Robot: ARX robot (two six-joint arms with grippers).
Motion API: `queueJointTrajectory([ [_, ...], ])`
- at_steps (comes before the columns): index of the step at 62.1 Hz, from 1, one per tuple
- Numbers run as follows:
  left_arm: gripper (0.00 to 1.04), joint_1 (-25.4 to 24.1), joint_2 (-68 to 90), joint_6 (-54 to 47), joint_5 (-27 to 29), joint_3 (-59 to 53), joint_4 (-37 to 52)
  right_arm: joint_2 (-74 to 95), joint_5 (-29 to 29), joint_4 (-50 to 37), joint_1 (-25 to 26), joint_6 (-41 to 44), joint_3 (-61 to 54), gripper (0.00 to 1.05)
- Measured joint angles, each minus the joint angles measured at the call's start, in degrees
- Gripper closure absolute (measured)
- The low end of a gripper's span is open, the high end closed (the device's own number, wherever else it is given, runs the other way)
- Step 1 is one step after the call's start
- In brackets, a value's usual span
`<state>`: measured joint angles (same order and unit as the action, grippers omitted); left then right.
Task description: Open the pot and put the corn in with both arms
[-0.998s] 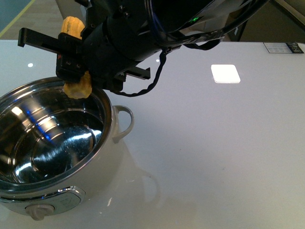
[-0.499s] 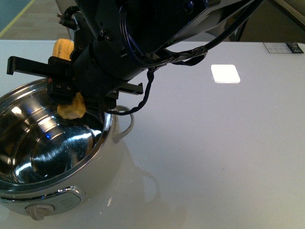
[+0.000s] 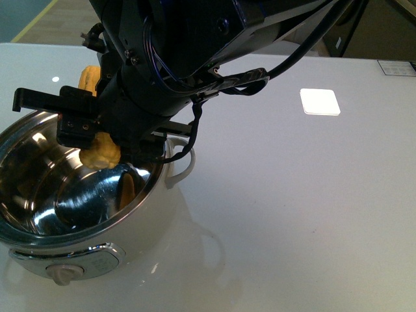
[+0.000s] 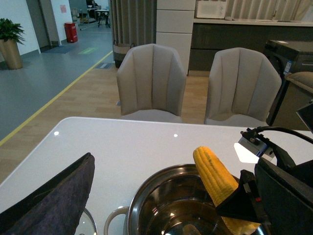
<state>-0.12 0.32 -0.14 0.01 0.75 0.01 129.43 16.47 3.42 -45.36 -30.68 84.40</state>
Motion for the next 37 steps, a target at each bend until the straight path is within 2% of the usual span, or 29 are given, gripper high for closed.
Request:
queueJointTrajectory([
  [17, 0.07, 0.0, 0.0, 0.0, 0.0, 0.0, 0.0, -0.04, 0.57, -2.32, 0.07, -2.12, -0.66, 0.08],
  [29, 0.07, 0.0, 0.0, 0.0, 0.0, 0.0, 0.0, -1.05, 1.33, -5.25, 1.16, -4.5, -3.8, 0.09],
  [37, 0.07, 0.0, 0.0, 0.02, 0.0, 0.0, 0.0, -5.68, 2.69, -10.45, 4.39, -7.8, -8.79, 0.09],
])
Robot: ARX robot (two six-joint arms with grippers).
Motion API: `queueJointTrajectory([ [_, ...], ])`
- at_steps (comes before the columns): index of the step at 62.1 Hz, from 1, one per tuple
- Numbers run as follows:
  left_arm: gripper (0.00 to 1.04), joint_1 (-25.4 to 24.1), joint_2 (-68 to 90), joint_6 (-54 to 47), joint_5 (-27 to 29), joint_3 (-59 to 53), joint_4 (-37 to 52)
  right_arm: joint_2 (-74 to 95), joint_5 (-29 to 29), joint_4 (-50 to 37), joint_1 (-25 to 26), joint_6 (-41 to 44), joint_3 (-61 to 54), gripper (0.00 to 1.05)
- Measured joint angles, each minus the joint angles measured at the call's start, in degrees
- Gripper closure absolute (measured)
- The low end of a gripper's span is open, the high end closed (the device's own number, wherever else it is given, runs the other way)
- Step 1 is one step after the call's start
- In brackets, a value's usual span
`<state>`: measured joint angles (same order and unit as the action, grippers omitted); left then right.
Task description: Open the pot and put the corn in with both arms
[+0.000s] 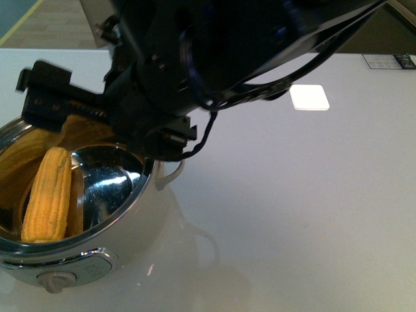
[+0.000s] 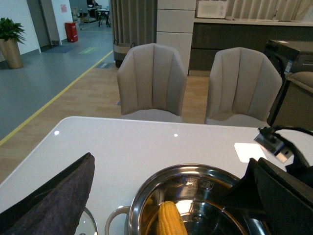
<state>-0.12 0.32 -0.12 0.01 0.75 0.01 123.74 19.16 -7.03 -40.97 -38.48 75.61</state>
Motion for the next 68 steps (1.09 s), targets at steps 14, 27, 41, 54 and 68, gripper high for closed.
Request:
queueJointTrajectory([
  [14, 0.07, 0.0, 0.0, -0.02, 0.0, 0.0, 0.0, -12.57, -0.31, -5.88, 8.76, -0.13, -9.6, 0.09],
  [27, 0.07, 0.0, 0.0, -0.02, 0.0, 0.0, 0.0, -25.79, -4.44, -6.84, 15.02, 9.86, -24.35, 0.09],
  [41, 0.07, 0.0, 0.0, 0.0, 0.0, 0.0, 0.0, -44.3, -9.99, -6.01, 21.44, 19.82, -40.24, 0.09],
  [54, 0.07, 0.0, 0.0, 0.0, 0.0, 0.0, 0.0, -58.05, -14.97, 0.63, 23.87, 28.09, -45.44, 0.09],
  [68, 0.07, 0.0, 0.0, -0.02, 0.0, 0.0, 0.0, -72.26, -20.11, 8.61, 25.2, 28.61, -49.68, 0.09],
])
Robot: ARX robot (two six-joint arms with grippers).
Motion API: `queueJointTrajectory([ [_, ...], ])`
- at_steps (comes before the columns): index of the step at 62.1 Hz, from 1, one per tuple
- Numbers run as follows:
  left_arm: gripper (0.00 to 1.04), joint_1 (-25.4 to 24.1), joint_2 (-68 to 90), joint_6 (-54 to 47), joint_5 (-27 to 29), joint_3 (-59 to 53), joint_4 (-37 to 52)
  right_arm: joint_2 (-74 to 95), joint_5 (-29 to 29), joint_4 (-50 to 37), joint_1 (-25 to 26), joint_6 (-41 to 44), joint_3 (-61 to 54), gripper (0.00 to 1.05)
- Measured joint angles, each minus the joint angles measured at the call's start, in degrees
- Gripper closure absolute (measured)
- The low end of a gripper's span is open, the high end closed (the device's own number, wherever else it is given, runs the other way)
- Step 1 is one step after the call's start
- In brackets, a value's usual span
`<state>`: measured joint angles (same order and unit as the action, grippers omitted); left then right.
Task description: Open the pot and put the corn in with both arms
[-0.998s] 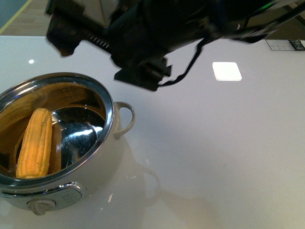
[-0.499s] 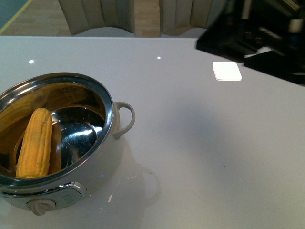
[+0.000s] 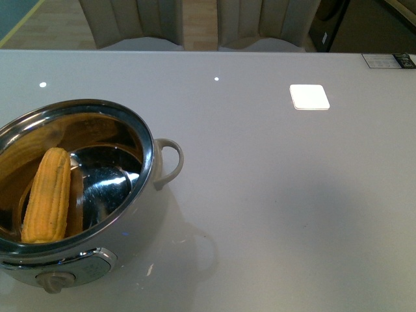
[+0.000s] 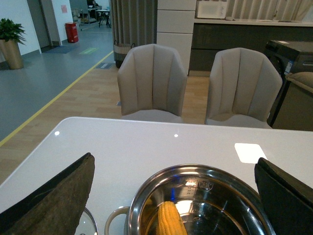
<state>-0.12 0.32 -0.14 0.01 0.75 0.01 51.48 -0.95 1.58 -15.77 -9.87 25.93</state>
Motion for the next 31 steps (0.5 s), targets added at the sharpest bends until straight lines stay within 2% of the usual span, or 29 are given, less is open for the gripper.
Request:
queueJointTrajectory([
  [14, 0.07, 0.0, 0.0, 0.02, 0.0, 0.0, 0.0, -9.81, -8.15, 6.62, -1.75, 0.07, -1.33, 0.09],
  [21, 0.07, 0.0, 0.0, 0.0, 0.0, 0.0, 0.0, -13.55, -12.24, 9.33, -5.64, -0.66, -2.6, 0.09],
  [25, 0.07, 0.0, 0.0, 0.02, 0.0, 0.0, 0.0, -14.43, -14.34, 10.99, -9.51, -1.73, -4.2, 0.09],
  [31, 0.07, 0.0, 0.0, 0.0, -0.02, 0.0, 0.0, -13.68, -14.67, 11.72, -12.81, -3.06, -5.55, 0.09],
])
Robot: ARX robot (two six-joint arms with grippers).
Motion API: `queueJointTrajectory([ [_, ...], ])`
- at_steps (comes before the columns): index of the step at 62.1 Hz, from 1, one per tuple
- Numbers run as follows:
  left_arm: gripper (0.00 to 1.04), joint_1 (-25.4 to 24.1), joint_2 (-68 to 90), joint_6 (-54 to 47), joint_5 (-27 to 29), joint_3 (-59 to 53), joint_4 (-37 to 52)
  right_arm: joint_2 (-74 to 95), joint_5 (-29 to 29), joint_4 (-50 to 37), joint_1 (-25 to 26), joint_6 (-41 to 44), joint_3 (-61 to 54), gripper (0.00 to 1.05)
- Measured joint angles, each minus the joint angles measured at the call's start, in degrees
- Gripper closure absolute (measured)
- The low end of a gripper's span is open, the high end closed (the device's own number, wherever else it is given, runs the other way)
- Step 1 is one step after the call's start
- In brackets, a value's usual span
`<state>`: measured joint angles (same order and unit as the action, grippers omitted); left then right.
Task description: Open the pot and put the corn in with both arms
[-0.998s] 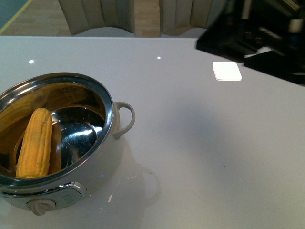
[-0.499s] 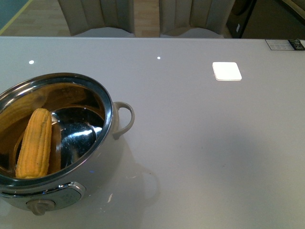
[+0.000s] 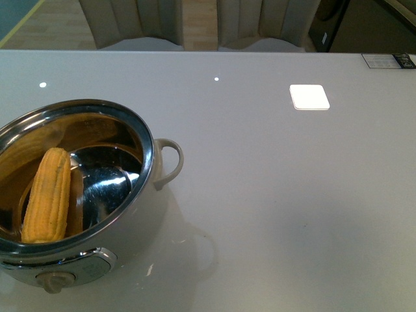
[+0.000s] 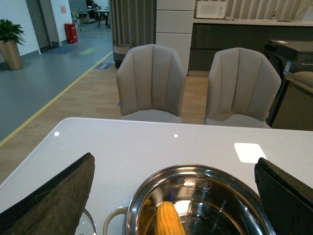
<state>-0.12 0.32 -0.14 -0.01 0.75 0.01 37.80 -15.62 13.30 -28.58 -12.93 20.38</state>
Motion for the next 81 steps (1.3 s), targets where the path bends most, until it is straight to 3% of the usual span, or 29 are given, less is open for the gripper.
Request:
queueJointTrajectory([
  [16, 0.07, 0.0, 0.0, 0.02, 0.02, 0.0, 0.0, 0.09, -2.08, -2.27, -0.81, -0.33, -0.98, 0.1],
  [19, 0.07, 0.0, 0.0, 0.02, 0.0, 0.0, 0.0, -2.58, -9.64, -19.85, -0.7, 4.9, -7.82, 0.22],
  [23, 0.07, 0.0, 0.0, 0.02, 0.04, 0.0, 0.0, -7.15, -9.05, -33.83, 2.82, 9.14, -13.66, 0.38],
  [46, 0.07, 0.0, 0.0, 0.0, 0.02, 0.0, 0.0, -19.58, 4.0, -28.35, 16.26, 12.74, -17.51, 1.03],
  [59, 0.07, 0.0, 0.0, 0.02, 0.02, 0.0, 0.0, -23.82, 8.41, -26.73, 20.81, 12.66, -19.04, 1.03],
  [63, 0.07, 0.0, 0.0, 0.0, 0.0, 0.0, 0.0, -25.51, 14.34, -25.55, 25.2, 12.74, -19.08, 1.03],
  [67, 0.07, 0.0, 0.0, 0.02, 0.04, 0.0, 0.0, -26.56, 14.82, -24.57, 27.8, 12.72, -19.08, 1.03],
  [72, 0.07, 0.0, 0.0, 0.02, 0.02, 0.0, 0.0, -27.63, 15.43, -23.52, 28.24, 12.74, -19.08, 1.03],
  [81, 0.07, 0.0, 0.0, 0.02, 0.04, 0.0, 0.0, -36.83, 15.5, -13.77, 28.37, 12.74, -19.06, 1.03],
])
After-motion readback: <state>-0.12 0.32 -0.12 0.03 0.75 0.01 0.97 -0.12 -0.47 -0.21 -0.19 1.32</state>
